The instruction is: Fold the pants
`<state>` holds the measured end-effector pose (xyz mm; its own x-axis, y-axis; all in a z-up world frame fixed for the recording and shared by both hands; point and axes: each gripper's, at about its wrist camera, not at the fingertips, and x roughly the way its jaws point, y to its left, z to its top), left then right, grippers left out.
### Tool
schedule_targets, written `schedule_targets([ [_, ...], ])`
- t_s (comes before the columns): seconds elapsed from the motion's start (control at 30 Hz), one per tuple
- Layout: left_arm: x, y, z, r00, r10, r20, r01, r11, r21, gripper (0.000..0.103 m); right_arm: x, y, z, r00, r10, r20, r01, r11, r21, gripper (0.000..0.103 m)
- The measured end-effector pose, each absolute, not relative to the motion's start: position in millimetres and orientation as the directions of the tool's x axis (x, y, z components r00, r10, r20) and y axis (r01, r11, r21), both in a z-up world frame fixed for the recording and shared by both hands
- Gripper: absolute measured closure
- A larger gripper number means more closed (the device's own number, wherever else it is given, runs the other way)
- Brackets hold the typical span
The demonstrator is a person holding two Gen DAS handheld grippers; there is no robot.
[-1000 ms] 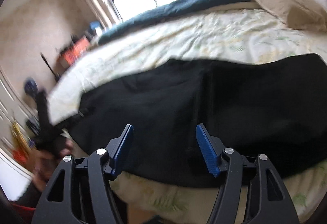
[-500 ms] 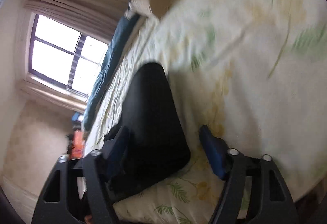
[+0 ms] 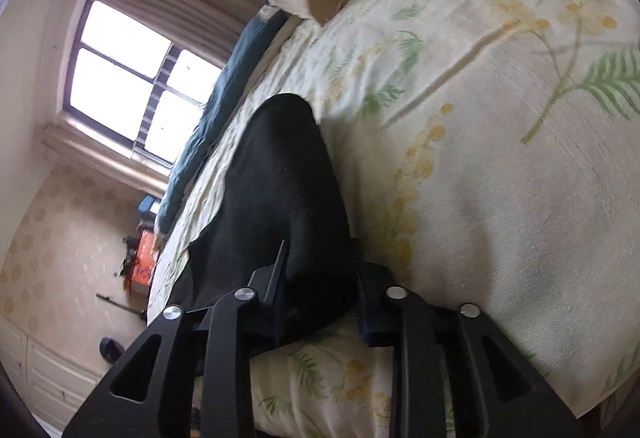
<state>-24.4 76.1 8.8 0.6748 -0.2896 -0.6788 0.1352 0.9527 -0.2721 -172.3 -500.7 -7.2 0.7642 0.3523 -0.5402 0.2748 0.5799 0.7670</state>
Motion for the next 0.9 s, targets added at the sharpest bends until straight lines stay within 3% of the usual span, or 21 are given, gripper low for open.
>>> schedule_targets([
  [0.03, -24, 77, 9, 0.673, -0.293, -0.679, 0.137, 0.952, -0.275, 0.003, -172, -504, -3, 0.769, 0.359, -0.529, 0.267, 0.573, 0.775, 0.059],
  [0.13, -25, 76, 9, 0.671, -0.299, -0.679, 0.146, 0.950, -0.274, 0.003, -171, -521, 17, 0.810, 0.337, -0.480, 0.231, 0.569, 0.789, 0.050],
  [0.33, -26, 72, 8, 0.677, -0.279, -0.681, 0.150, 0.958, -0.244, 0.003, -107, -548, 17, 0.752, 0.449, -0.483, 0.203, 0.539, 0.818, 0.050],
  [0.47, -26, 72, 8, 0.674, -0.278, -0.684, 0.153, 0.959, -0.239, 0.003, -67, -544, 3, 0.685, 0.486, -0.543, 0.223, 0.569, 0.791, 0.051],
  [0.5, -26, 73, 8, 0.673, -0.280, -0.685, 0.155, 0.958, -0.240, 0.003, -61, -540, 2, 0.668, 0.486, -0.564, 0.223, 0.592, 0.775, 0.067],
  [0.53, -26, 73, 8, 0.672, -0.282, -0.685, 0.156, 0.958, -0.241, 0.003, -53, -536, -2, 0.631, 0.463, -0.623, 0.253, 0.636, 0.729, 0.071],
  [0.67, -26, 72, 8, 0.672, -0.283, -0.684, 0.159, 0.958, -0.240, 0.003, -52, -536, -6, 0.623, 0.472, -0.624, 0.257, 0.629, 0.733, 0.073],
  [0.73, -26, 72, 8, 0.672, -0.281, -0.685, 0.161, 0.958, -0.236, 0.003, -55, -537, 0, 0.617, 0.470, -0.631, 0.262, 0.633, 0.728, 0.065],
  [0.83, -26, 72, 9, 0.672, -0.284, -0.684, 0.168, 0.958, -0.233, 0.003, -73, -530, 36, 0.691, 0.271, -0.670, 0.323, 0.714, 0.621, 0.062],
  [0.9, -27, 73, 9, 0.671, -0.289, -0.683, 0.171, 0.956, -0.237, 0.003, -83, -513, 58, 0.746, 0.223, -0.628, 0.306, 0.722, 0.621, 0.061],
])
